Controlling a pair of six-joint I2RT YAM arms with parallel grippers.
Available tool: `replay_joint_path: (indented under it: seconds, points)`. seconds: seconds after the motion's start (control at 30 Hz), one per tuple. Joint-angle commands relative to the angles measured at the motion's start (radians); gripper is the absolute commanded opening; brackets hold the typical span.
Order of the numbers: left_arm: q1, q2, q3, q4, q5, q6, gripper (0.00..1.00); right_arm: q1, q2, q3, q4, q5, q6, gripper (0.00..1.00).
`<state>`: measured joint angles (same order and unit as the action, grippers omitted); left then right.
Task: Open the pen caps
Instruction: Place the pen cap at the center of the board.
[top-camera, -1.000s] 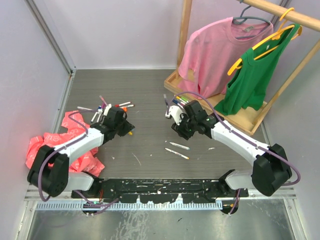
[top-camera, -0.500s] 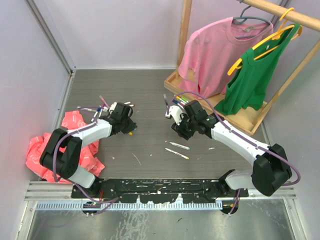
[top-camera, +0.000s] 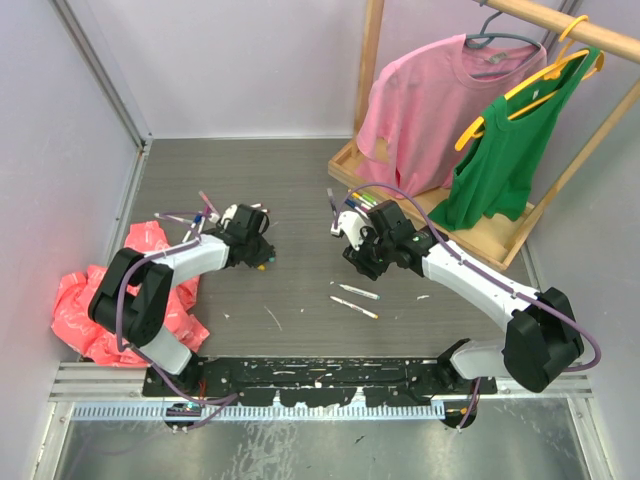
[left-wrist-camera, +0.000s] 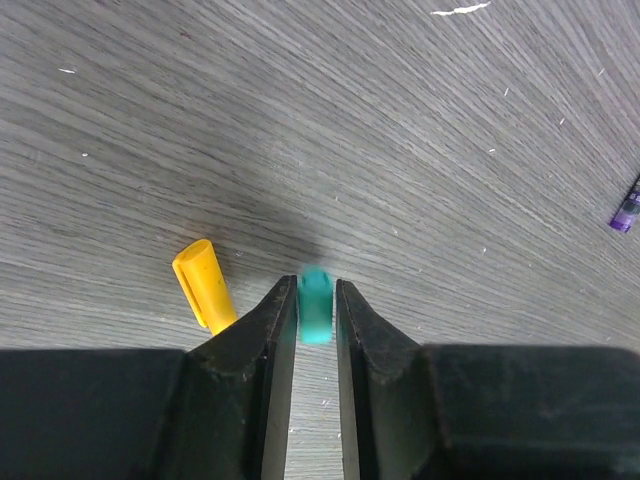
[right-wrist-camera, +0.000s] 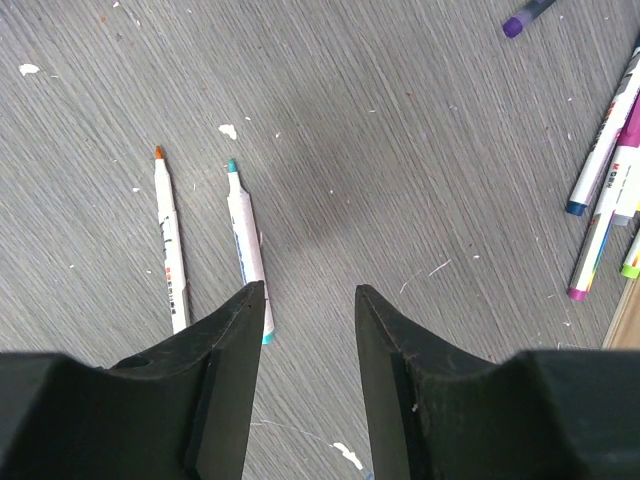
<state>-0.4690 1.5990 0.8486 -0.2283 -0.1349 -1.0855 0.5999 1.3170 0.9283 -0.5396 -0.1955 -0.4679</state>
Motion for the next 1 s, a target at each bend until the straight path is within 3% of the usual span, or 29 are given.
replay_joint_path:
  seconds: [0.0, 0.4, 0.57, 0.73, 0.83, 0.97]
  points:
    - [0.001, -0.014, 0.027, 0.017, -0.028, 0.006, 0.24, -0.003, -0.023, 0.027, 0.021, -0.002, 0.000, 0.47]
    - [0.001, -0.092, 0.029, -0.004, -0.008, 0.020, 0.30, -0.009, -0.024, 0.027, 0.019, -0.015, 0.006, 0.48]
    - [0.001, -0.219, 0.010, 0.000, 0.035, 0.058, 0.35, -0.021, -0.024, 0.030, 0.020, -0.046, 0.016, 0.49]
    - [0.000, -0.388, -0.096, 0.119, 0.179, 0.181, 0.42, -0.059, -0.022, 0.035, 0.026, -0.133, 0.031, 0.49]
    - [0.002, -0.485, -0.197, 0.215, 0.269, 0.251, 0.52, -0.072, -0.019, 0.046, 0.050, -0.147, 0.046, 0.49]
    - [0.003, -0.629, -0.278, 0.242, 0.304, 0.342, 0.77, -0.074, 0.013, 0.086, 0.124, -0.144, 0.067, 0.49]
